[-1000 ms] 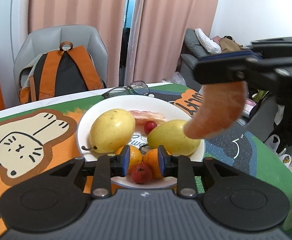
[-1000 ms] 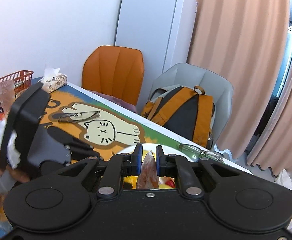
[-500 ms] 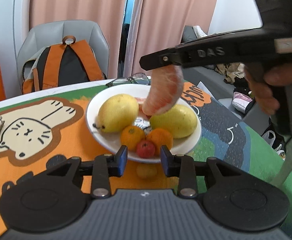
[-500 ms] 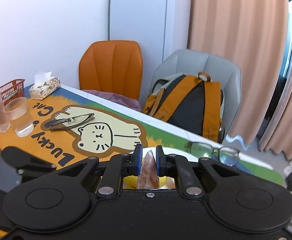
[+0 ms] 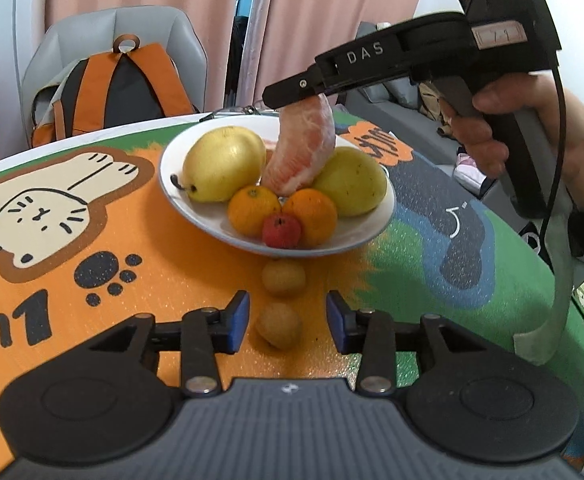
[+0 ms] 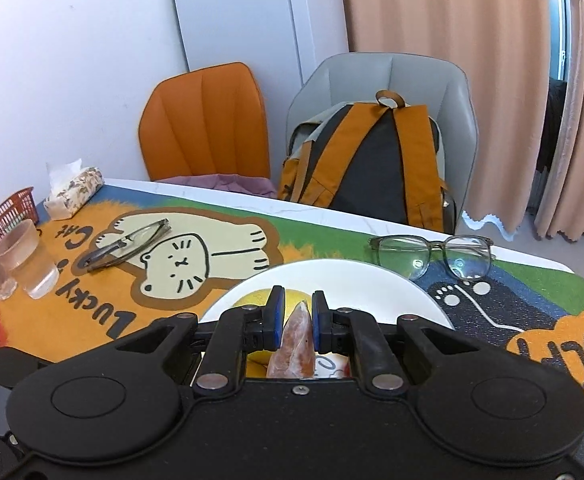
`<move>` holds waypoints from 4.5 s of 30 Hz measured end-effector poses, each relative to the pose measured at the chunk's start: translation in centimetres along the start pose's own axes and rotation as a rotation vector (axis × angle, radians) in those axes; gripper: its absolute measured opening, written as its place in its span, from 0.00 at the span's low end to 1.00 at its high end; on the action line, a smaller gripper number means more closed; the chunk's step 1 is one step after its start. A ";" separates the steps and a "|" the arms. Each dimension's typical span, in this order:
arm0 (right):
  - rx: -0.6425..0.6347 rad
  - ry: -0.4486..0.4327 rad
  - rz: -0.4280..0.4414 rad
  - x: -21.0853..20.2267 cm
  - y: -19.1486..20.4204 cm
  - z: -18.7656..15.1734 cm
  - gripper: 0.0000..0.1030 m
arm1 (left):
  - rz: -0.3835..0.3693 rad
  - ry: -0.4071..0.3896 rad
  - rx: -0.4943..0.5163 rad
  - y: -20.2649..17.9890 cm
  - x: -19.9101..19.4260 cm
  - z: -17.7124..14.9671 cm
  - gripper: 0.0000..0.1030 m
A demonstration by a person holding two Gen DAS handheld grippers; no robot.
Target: Organize fruits
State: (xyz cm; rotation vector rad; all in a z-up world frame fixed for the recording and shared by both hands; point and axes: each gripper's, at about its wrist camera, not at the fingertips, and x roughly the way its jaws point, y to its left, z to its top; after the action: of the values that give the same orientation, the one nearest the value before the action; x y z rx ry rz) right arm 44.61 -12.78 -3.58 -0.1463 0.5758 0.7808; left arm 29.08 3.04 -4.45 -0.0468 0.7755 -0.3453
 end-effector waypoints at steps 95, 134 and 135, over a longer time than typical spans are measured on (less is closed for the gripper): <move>-0.101 0.037 -0.051 0.7 9.2 -10.6 0.24 | 0.075 0.004 0.016 1.5 -3.8 -4.3 0.24; -0.201 0.102 -0.073 -6.1 4.8 -10.4 0.24 | 0.077 -0.086 0.067 -1.2 -2.0 1.5 0.24; -0.200 0.102 -0.072 -6.1 4.7 -10.4 0.24 | 0.078 -0.090 0.069 -1.3 -1.8 1.9 0.24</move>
State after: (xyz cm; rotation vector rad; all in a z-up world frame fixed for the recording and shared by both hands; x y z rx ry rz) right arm 33.31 -16.71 -8.64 -0.3913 0.5848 0.7628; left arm 28.82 2.23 -1.62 0.0323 0.6738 -0.2935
